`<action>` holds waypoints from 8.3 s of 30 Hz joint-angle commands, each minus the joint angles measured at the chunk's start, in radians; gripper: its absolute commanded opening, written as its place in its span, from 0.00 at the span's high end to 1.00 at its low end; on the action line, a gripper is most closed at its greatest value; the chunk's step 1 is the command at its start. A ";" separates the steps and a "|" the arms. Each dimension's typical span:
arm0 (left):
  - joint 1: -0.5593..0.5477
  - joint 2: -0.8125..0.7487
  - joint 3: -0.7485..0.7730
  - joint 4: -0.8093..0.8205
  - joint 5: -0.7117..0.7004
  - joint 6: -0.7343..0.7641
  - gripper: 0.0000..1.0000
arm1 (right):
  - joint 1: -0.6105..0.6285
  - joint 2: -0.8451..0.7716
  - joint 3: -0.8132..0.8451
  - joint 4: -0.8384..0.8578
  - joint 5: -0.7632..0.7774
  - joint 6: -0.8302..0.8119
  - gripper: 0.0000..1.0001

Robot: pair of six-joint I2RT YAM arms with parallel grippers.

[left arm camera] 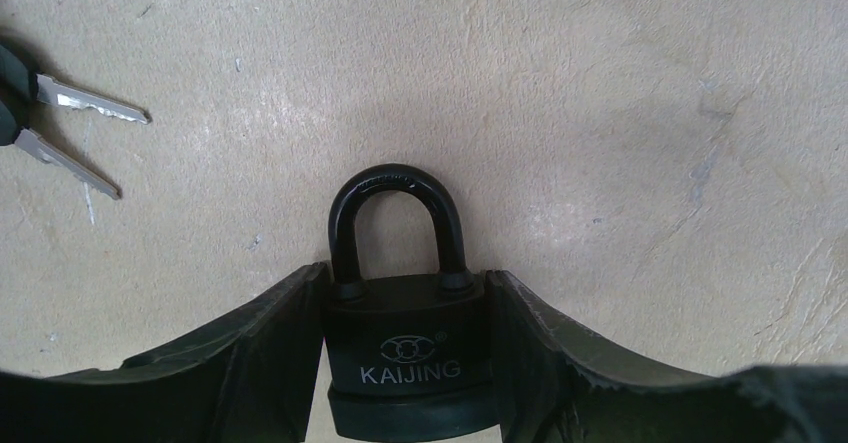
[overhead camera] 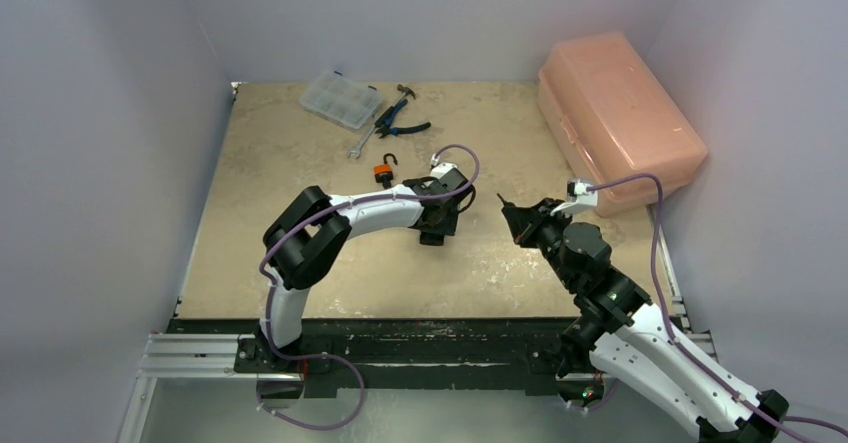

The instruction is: Unlock with the key

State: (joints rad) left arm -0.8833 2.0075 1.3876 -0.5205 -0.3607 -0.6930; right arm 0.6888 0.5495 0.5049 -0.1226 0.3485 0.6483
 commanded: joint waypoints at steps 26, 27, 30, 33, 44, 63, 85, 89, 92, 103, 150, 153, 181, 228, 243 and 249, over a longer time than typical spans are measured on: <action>0.060 -0.640 -0.495 0.479 0.041 -0.353 1.00 | 0.002 -0.004 0.040 0.004 -0.027 0.002 1.00; 0.069 -0.663 -0.511 0.490 0.046 -0.380 1.00 | 0.002 -0.003 0.039 0.015 -0.036 0.002 1.00; 0.090 -0.713 -0.554 0.547 0.080 -0.437 1.00 | 0.001 0.009 0.036 0.057 -0.099 -0.001 1.00; 0.106 -0.734 -0.560 0.558 0.118 -0.474 1.00 | 0.002 0.032 0.038 0.107 -0.167 -0.002 1.00; 0.194 -0.812 -0.670 0.674 0.240 -0.707 1.00 | 0.031 0.135 0.045 0.232 -0.269 0.039 1.00; 0.303 -1.008 -0.911 0.861 0.307 -0.962 1.00 | 0.284 0.309 0.071 0.408 -0.168 0.046 1.00; 0.307 -1.164 -1.077 0.851 0.213 -1.082 1.00 | 0.421 0.544 0.145 0.468 -0.026 0.016 1.00; 0.308 -1.191 -1.121 0.848 0.203 -1.089 1.00 | 0.430 0.589 0.144 0.487 -0.031 0.019 1.00; 0.308 -1.198 -1.179 0.897 0.203 -1.109 1.00 | 0.435 0.619 0.146 0.496 -0.027 0.020 1.00; 0.308 -1.174 -1.258 0.940 0.199 -1.137 1.00 | 0.447 0.714 0.133 0.541 -0.036 0.036 1.00; 0.308 -1.159 -1.261 0.925 0.173 -1.137 1.00 | 0.477 0.895 0.179 0.618 -0.053 0.065 1.00; 0.308 -1.157 -1.260 0.924 0.176 -1.137 1.00 | 0.477 0.898 0.184 0.617 -0.045 0.066 1.00; 0.307 -1.148 -1.259 0.924 0.187 -1.131 1.00 | 0.477 0.929 0.221 0.610 -0.023 0.077 1.00; 0.305 -1.145 -1.233 0.900 0.210 -1.119 1.00 | 0.474 0.960 0.248 0.669 -0.091 -0.088 1.00; 0.305 -1.147 -1.236 0.895 0.208 -1.119 1.00 | 0.474 0.960 0.250 0.650 -0.083 -0.067 1.00; 0.306 -1.168 -1.234 0.873 0.212 -1.120 1.00 | 0.474 0.959 0.251 0.654 -0.088 -0.060 1.00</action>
State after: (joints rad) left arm -0.5758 0.8711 0.1154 0.2642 -0.1917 -1.8130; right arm 1.1637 1.5143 0.7029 0.4549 0.2710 0.5766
